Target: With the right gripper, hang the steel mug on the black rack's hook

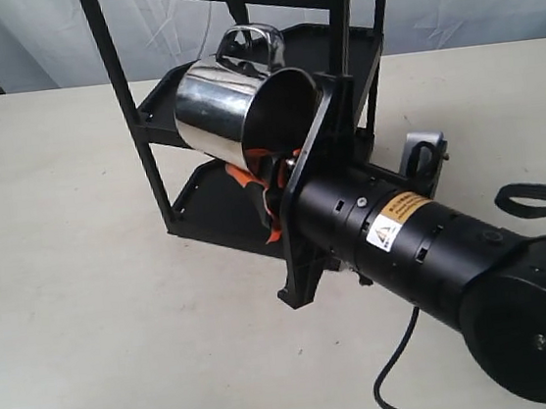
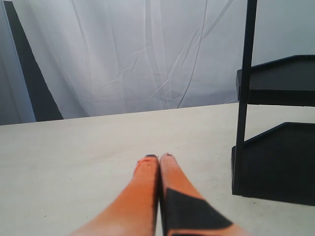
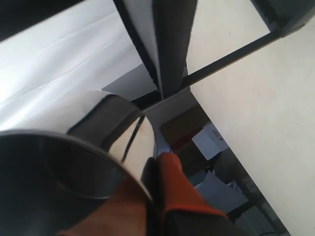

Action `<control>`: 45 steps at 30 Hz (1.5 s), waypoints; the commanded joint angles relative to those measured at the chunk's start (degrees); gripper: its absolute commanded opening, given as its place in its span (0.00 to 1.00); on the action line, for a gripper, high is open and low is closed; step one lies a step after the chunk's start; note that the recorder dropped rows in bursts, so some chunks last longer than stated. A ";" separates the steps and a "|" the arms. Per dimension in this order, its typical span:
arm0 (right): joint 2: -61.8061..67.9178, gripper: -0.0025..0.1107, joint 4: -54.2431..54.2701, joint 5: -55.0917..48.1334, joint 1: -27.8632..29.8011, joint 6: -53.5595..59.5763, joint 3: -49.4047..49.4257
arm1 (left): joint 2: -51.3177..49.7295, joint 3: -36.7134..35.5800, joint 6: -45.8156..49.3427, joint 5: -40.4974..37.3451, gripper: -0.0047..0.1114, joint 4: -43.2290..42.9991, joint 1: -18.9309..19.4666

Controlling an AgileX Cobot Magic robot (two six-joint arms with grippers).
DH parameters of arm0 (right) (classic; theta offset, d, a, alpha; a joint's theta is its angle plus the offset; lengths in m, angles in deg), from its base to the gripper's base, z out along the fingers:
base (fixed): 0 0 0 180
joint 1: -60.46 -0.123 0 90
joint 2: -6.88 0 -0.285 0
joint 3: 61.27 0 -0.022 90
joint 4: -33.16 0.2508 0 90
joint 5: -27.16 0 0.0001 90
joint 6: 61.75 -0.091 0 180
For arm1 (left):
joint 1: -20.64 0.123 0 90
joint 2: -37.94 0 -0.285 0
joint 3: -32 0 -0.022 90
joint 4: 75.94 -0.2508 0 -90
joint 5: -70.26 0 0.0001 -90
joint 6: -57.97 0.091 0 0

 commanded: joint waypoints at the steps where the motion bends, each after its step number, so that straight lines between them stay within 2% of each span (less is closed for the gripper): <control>1: 2.02 0.01 1.52 2.30 -0.03 0.12 -0.32 | 0.27 -0.02 -0.14 0.30 0.05 0.08 -0.27; 22: 4.78 0.02 4.10 6.89 -0.03 0.83 -0.32 | 0.27 -0.02 -0.14 0.30 0.05 0.08 -0.27; 24: 4.78 0.07 4.33 6.98 -0.03 0.83 -0.32 | 0.27 -0.02 -0.14 0.30 0.05 0.08 -0.27; 29: 4.78 0.41 6.05 8.35 -0.03 2.29 -0.32 | 0.27 -0.02 -0.14 0.30 0.05 0.08 -0.27; 31: 4.78 0.47 6.05 8.81 -0.03 2.22 -0.32 | 0.27 -0.02 -0.14 0.30 0.05 0.08 -0.27; 45: 4.78 0.46 3.06 11.04 -0.03 2.22 -0.32 | 0.27 -0.02 -0.14 0.30 0.05 0.08 -0.27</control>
